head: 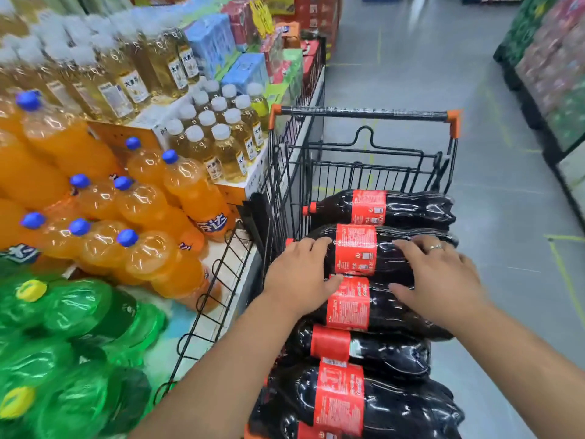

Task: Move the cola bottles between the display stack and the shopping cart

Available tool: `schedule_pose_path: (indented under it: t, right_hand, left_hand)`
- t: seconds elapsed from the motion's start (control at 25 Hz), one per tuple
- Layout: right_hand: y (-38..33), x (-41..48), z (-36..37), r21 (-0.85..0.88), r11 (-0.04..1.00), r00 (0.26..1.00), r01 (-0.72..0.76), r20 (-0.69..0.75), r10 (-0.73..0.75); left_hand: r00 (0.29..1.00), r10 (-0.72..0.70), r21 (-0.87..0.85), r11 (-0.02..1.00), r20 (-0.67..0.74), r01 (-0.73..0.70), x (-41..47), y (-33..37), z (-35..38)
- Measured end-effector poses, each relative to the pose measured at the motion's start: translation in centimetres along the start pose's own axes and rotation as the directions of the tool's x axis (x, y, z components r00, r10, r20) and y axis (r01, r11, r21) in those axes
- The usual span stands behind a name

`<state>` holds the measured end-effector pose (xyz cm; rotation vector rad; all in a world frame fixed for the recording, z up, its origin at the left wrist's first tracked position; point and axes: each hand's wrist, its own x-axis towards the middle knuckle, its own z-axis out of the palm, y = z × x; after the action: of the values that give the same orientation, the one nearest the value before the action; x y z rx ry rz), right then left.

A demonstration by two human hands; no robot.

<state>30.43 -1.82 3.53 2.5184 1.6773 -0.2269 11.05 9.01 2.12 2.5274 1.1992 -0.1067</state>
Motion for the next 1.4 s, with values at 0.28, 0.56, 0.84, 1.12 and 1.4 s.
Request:
schedule_pose_path:
  t: [0.28,0.56,0.84,1.12,1.4]
  right_hand:
    - [3.2,6.7,0.9,0.014,0.98,0.977,0.199,0.076,-0.2]
    - [3.6,10.4,2.8,-0.024,0.936,0.927,0.351,0.152,-0.344]
    - [3.6,12.3,3.5,-0.118,0.91,0.898,0.398,0.252,-0.36]
    - [3.5,13.5,3.0,-0.048,0.909,0.856,0.414,0.361,-0.371]
    - [3.9,14.3,2.7,0.035,0.917,0.842,0.398,0.382,-0.38]
  left_hand:
    - [0.937,-0.348,-0.218,0.916,-0.015,0.337,3.1,2.4,3.8]
    - [0.785,-0.618,-0.451,0.69,0.04,0.567,5.2,2.8,6.8]
    - [0.651,-0.716,-0.786,0.243,0.25,0.569,8.2,2.8,7.4]
    - [0.566,-0.764,-0.826,0.081,0.308,0.558,10.3,3.0,7.2]
    - [0.567,-0.791,-0.854,0.116,0.229,0.507,10.5,3.4,7.3]
